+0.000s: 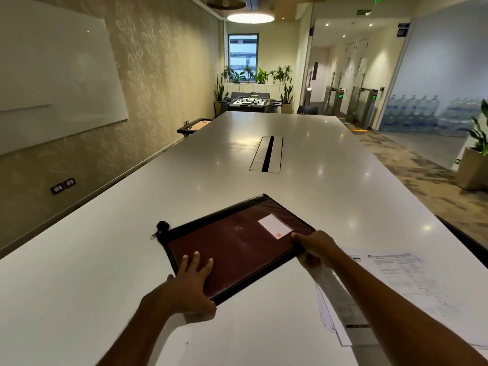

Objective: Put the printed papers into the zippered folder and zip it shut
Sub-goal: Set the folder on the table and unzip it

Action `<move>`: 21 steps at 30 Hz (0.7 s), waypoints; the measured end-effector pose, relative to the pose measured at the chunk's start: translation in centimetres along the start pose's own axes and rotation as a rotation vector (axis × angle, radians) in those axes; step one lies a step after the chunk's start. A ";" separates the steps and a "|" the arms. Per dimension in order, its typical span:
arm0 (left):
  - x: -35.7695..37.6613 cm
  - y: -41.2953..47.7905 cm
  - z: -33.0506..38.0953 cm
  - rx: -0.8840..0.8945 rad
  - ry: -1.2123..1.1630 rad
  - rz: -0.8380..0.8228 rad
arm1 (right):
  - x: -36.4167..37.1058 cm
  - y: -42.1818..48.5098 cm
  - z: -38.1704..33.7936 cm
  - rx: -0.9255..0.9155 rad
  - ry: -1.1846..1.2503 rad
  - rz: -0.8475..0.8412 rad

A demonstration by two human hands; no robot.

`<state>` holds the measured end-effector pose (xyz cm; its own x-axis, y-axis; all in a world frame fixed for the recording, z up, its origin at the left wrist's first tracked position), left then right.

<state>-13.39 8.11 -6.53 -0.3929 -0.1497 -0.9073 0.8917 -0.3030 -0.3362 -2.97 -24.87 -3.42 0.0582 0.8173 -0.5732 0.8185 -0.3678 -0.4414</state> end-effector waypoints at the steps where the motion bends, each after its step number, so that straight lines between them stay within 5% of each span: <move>1: -0.1 0.0 -0.3 -0.004 0.000 -0.011 | -0.2 0.1 -0.2 -0.008 -0.023 0.019; 9: -1.7 -0.4 -4.8 -0.113 0.060 -0.021 | -0.2 0.5 -2.0 -0.047 -0.191 0.037; 16: -4.9 -3.3 -8.1 -0.367 0.051 0.392 | 2.7 -2.7 -3.7 -0.142 -0.506 0.062; 21: -5.7 -4.2 -8.8 -0.346 -0.086 0.540 | 4.1 -4.8 -2.6 -0.168 -0.542 0.073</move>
<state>-12.95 18.54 -2.21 0.1277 -0.2751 -0.9529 0.9841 0.1548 0.0871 -5.22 -18.56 -1.87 -0.1477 0.4318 -0.8898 0.9054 -0.3030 -0.2973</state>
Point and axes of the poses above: each hand's wrist, its own y-axis towards the middle knuckle, its own x-axis out of the palm, z = x × y, the point moved 8 cm from there along y, towards the middle knuckle, and after that the axes turned 13 degrees about x, right-handed, at the moved point
